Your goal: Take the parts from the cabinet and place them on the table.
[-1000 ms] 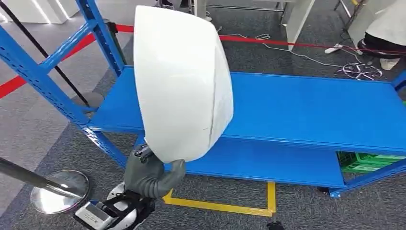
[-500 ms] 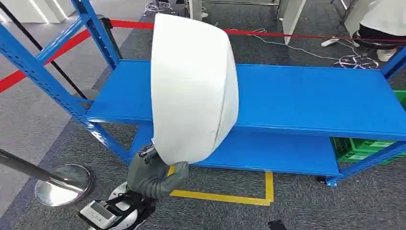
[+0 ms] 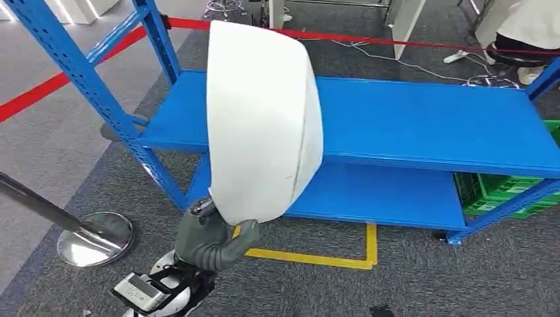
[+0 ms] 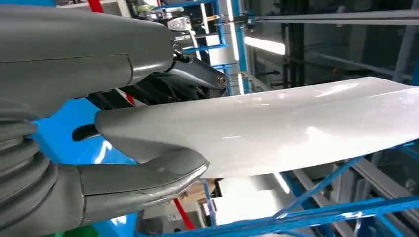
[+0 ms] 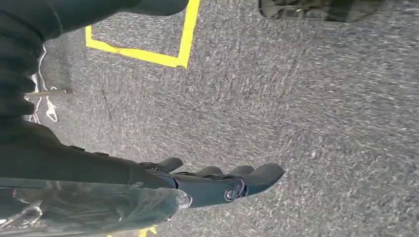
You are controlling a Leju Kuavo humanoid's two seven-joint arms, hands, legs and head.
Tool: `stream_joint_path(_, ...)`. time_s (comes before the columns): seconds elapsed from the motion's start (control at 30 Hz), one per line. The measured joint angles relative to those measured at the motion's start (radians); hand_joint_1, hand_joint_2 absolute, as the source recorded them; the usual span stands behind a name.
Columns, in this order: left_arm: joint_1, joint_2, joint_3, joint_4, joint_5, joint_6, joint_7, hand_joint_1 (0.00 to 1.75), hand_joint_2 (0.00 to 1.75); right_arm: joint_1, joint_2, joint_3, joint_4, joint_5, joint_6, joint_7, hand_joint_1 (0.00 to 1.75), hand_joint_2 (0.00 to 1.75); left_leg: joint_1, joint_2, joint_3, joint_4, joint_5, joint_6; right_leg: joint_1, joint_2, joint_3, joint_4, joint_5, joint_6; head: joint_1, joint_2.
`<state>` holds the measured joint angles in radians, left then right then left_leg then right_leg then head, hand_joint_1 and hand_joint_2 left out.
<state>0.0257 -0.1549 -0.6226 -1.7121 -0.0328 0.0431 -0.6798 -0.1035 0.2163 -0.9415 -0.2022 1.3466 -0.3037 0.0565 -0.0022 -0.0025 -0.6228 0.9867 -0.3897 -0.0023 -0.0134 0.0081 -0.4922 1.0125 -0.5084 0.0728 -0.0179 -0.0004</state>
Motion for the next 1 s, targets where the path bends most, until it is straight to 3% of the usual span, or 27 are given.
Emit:
stream_joint_path(0.03,0.0,0.0,0.0,0.0,0.0,0.0,0.0,1.75,1.75,-0.001,0.0,0.0,0.0,0.0,-0.001,-0.001,0.0,1.75,0.0,0.001,0.001,-0.001,0.007,-0.004,0.002,0.005,-0.007,-0.004,0.006,-0.014,-0.004,0.0)
stream_joint_path(0.07,0.0,0.0,0.0,0.0,0.0,0.002,0.0,1.75,1.75,0.001,0.0,0.0,0.0,0.0,-0.001,-0.001,0.0,1.75,0.001,0.001,0.002,-0.001,0.015,-0.009,0.003,0.005,-0.019,-0.009,0.008,-0.018,0.001,0.0)
stream_joint_path(0.13,0.003,-0.001,0.001,0.0,-0.002,0.003,0.0,1.75,1.75,0.003,0.0,-0.001,0.0,-0.001,-0.001,0.0,0.0,1.75,0.002,0.0,-0.004,-0.005,0.033,-0.021,0.005,0.003,-0.035,-0.006,0.022,-0.037,0.0,0.0)
stream_joint_path(0.17,0.004,-0.001,0.001,0.0,-0.002,0.003,0.0,1.75,1.75,0.002,0.0,-0.001,0.0,-0.001,-0.001,0.0,0.0,1.75,0.004,-0.001,-0.014,-0.001,0.015,-0.026,0.001,-0.001,-0.036,-0.006,0.033,-0.048,0.001,0.0)
stream_joint_path(0.2,0.005,-0.001,0.001,0.0,-0.002,0.004,0.0,1.75,1.75,0.0,0.0,-0.001,0.0,-0.001,-0.001,0.0,0.0,1.75,0.003,0.0,-0.027,0.03,-0.035,-0.031,0.001,0.0,-0.049,-0.006,0.043,-0.056,-0.005,0.0)
stream_joint_path(0.27,0.005,-0.001,0.001,0.0,-0.003,0.005,0.0,1.75,1.75,0.001,0.0,-0.001,0.0,-0.001,-0.001,-0.003,0.0,1.75,0.004,0.0,-0.071,0.179,-0.151,-0.038,0.002,-0.001,-0.076,-0.005,0.064,-0.062,-0.008,0.0)
stream_joint_path(0.3,0.005,-0.001,0.001,0.0,-0.003,0.005,0.0,1.75,1.75,0.002,0.0,-0.001,0.0,-0.001,-0.001,-0.003,0.0,1.75,0.004,0.0,-0.093,0.263,-0.191,-0.039,0.004,-0.003,-0.092,-0.005,0.075,-0.063,-0.009,0.0)
stream_joint_path(0.33,0.006,0.0,0.001,0.0,-0.003,0.005,0.0,1.75,1.75,0.002,0.0,-0.001,0.0,-0.001,-0.001,-0.003,0.0,1.75,0.004,0.0,-0.098,0.308,-0.199,-0.038,0.004,-0.004,-0.105,-0.004,0.085,-0.062,-0.008,0.0)
stream_joint_path(0.37,0.007,0.001,0.002,0.0,-0.003,0.005,0.0,1.75,1.75,0.003,0.0,-0.001,0.0,-0.001,-0.001,-0.003,0.0,1.75,0.003,0.0,-0.083,0.309,-0.178,-0.036,0.005,-0.005,-0.118,-0.004,0.094,-0.061,-0.009,0.0)
stream_joint_path(0.4,0.007,0.001,0.002,0.0,-0.003,0.005,0.0,1.75,1.75,0.002,0.0,-0.001,0.0,-0.001,-0.001,-0.003,0.0,1.75,0.003,0.0,-0.052,0.275,-0.143,-0.033,0.005,-0.005,-0.13,-0.004,0.104,-0.059,-0.009,0.0)
stream_joint_path(0.43,0.007,0.001,0.002,0.0,-0.003,0.005,0.0,1.75,1.75,0.002,0.0,-0.001,0.0,-0.001,-0.001,-0.003,0.0,1.75,0.002,0.0,-0.003,0.21,-0.108,-0.028,0.006,-0.005,-0.14,-0.004,0.112,-0.058,-0.008,0.0)
stream_joint_path(0.47,0.006,0.0,0.002,0.0,-0.003,0.005,0.0,1.75,1.75,0.002,0.0,-0.001,0.0,-0.001,-0.001,-0.003,0.0,1.75,0.001,0.0,0.065,0.114,-0.087,-0.02,0.006,-0.004,-0.147,-0.004,0.121,-0.055,-0.008,0.0)
stream_joint_path(0.5,0.006,0.0,0.002,0.0,-0.003,0.006,0.0,1.75,1.75,0.002,0.0,-0.002,0.0,-0.001,-0.001,-0.003,0.0,1.75,-0.003,0.0,0.131,0.03,-0.097,-0.012,0.006,-0.004,-0.153,-0.003,0.128,-0.052,-0.009,0.0)
stream_joint_path(0.53,0.005,-0.002,0.002,0.0,-0.003,0.006,0.0,1.75,1.75,0.002,0.0,-0.002,0.0,-0.001,-0.001,-0.003,0.0,1.75,-0.006,0.0,0.161,-0.03,-0.111,-0.01,0.009,-0.004,-0.157,-0.002,0.136,-0.046,-0.008,0.0)
stream_joint_path(0.6,0.009,-0.003,0.003,0.0,-0.003,0.009,0.0,1.75,1.75,0.003,0.0,-0.002,0.0,-0.001,-0.002,-0.003,0.0,1.75,-0.009,-0.002,0.151,-0.037,-0.107,-0.006,0.004,-0.006,-0.161,-0.013,0.159,-0.034,-0.008,0.0)
stream_joint_path(0.67,0.013,-0.003,0.005,0.0,-0.003,0.012,0.0,1.75,1.75,0.007,0.001,-0.002,0.0,-0.001,-0.002,-0.003,0.0,1.75,-0.004,0.001,0.136,-0.048,-0.083,0.007,0.005,-0.004,-0.168,-0.024,0.175,-0.021,-0.008,0.0)
stream_joint_path(0.7,0.013,-0.003,0.006,0.0,-0.003,0.013,0.0,1.75,1.75,0.008,0.001,-0.002,0.0,-0.001,-0.003,-0.003,0.0,1.75,-0.001,0.003,0.129,-0.049,-0.073,0.012,0.004,-0.004,-0.182,-0.008,0.139,-0.016,-0.006,0.0)
stream_joint_path(0.73,0.014,-0.003,0.007,0.0,-0.003,0.014,0.0,1.75,1.75,0.01,0.001,-0.002,0.0,0.0,-0.003,-0.003,0.0,1.75,-0.001,0.003,0.12,-0.049,-0.063,0.02,0.003,-0.004,-0.195,0.046,0.079,-0.013,0.001,0.0)
stream_joint_path(0.8,0.016,-0.003,0.008,0.0,-0.002,0.015,0.0,1.75,1.75,0.01,0.001,-0.002,0.0,0.003,-0.006,-0.008,0.0,1.75,-0.001,0.003,0.099,-0.048,-0.046,0.021,0.002,-0.004,-0.231,0.202,-0.029,-0.005,0.001,0.0)
stream_joint_path(0.83,0.017,-0.003,0.01,0.0,-0.001,0.014,0.0,1.75,1.75,0.009,0.001,-0.002,0.0,0.008,-0.006,-0.014,0.0,1.75,-0.001,0.004,0.087,-0.047,-0.037,0.02,0.002,-0.004,-0.238,0.262,-0.05,-0.002,0.002,0.0)
stream_joint_path(0.87,0.018,-0.003,0.011,0.0,0.002,0.011,0.0,1.75,1.75,0.009,0.001,-0.002,0.0,0.013,-0.004,-0.021,0.0,1.75,-0.001,0.004,0.076,-0.045,-0.029,0.019,0.002,-0.004,-0.229,0.283,-0.041,0.0,0.001,0.0)
stream_joint_path(0.9,0.019,-0.003,0.013,0.0,0.006,0.006,0.0,1.75,1.75,0.009,0.001,-0.002,0.0,0.016,0.0,-0.026,0.0,1.75,-0.001,0.004,0.064,-0.044,-0.021,0.018,0.001,-0.004,-0.203,0.267,-0.012,0.002,0.002,0.0)
stream_joint_path(0.93,0.02,-0.003,0.014,0.0,0.008,0.003,0.0,1.75,1.75,0.009,0.001,-0.002,0.0,0.018,0.009,-0.029,0.0,1.75,0.001,0.004,0.053,-0.041,-0.014,0.014,0.0,-0.005,-0.158,0.213,0.024,0.002,0.001,0.0)
stream_joint_path(0.97,0.021,-0.003,0.016,0.0,0.008,0.0,0.0,1.75,1.75,0.007,0.0,-0.002,0.0,0.02,0.019,-0.032,0.0,1.75,0.003,0.002,0.041,-0.035,-0.008,0.009,-0.001,-0.005,-0.092,0.122,0.053,0.003,0.002,0.0)
stream_joint_path(1.0,0.021,-0.003,0.018,0.0,0.009,-0.002,0.0,1.75,1.75,0.004,0.001,-0.002,0.0,0.023,0.025,-0.034,0.0,1.75,0.003,0.002,0.032,-0.026,-0.004,0.004,-0.003,-0.004,-0.038,0.038,0.039,0.006,0.002,0.0)
